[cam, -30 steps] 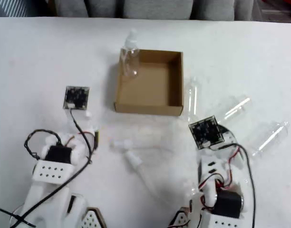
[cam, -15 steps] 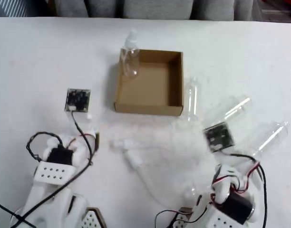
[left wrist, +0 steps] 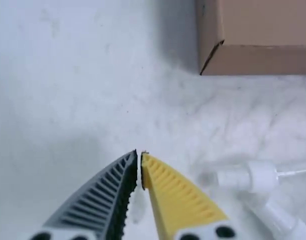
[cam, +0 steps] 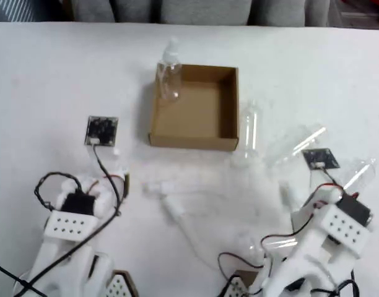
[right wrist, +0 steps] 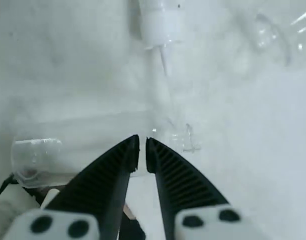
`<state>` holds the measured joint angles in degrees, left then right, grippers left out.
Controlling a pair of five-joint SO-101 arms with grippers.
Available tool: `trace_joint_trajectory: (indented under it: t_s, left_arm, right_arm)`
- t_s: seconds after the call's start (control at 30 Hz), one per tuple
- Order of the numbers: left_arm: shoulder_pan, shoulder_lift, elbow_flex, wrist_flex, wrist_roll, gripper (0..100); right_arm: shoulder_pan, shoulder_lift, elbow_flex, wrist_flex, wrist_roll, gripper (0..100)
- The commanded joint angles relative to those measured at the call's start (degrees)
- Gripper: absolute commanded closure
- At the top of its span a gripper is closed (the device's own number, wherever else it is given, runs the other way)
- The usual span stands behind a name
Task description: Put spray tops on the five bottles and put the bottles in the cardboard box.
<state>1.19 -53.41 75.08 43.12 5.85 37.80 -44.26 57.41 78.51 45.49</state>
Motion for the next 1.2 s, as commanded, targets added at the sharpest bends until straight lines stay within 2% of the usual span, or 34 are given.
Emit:
trace_joint_trajectory:
  t_s: [0.0, 0.1, 0.23, 0.33, 0.47, 0.7, 0.77, 0.93, 1.17]
  left_arm:
    - [-0.3, -1.2, -0.6, -1.8, -2.8, 98]
    - [-0.3, -1.2, -0.5, -1.8, -5.0, 98]
    - [-0.3, -1.2, -0.5, -1.8, -5.1, 98]
    - [-0.3, -1.2, -0.4, -1.8, -5.1, 98]
    - [-0.3, -1.2, 2.2, -6.6, -5.2, 98]
    - [-0.3, -1.2, 3.1, -8.4, -5.2, 98]
    - [-0.3, -1.2, 3.1, -8.4, -5.2, 98]
    - [-0.3, -1.2, 3.2, -8.6, -5.2, 98]
    - [-0.3, -1.2, 3.3, -8.6, -5.2, 98]
  right_arm:
    - [4.5, 0.2, -3.6, 2.8, 4.7, 86.7]
    - [7.5, -2.4, -4.1, 6.7, 11.2, 83.0]
    - [10.3, -5.1, -3.7, 10.1, 18.5, 90.9]
    - [13.1, -5.8, -3.0, 9.9, 22.9, 92.6]
    - [17.1, -5.8, 0.0, 6.0, 27.3, 98.7]
    - [19.7, -5.4, 9.2, -5.0, 28.6, 98.2]
    - [18.2, -5.4, 11.3, -9.1, 26.4, 98.2]
    - [10.2, -5.4, 14.1, -19.9, 10.7, 98.2]
    - [-4.6, -5.4, 14.2, -21.5, -1.4, 98.2]
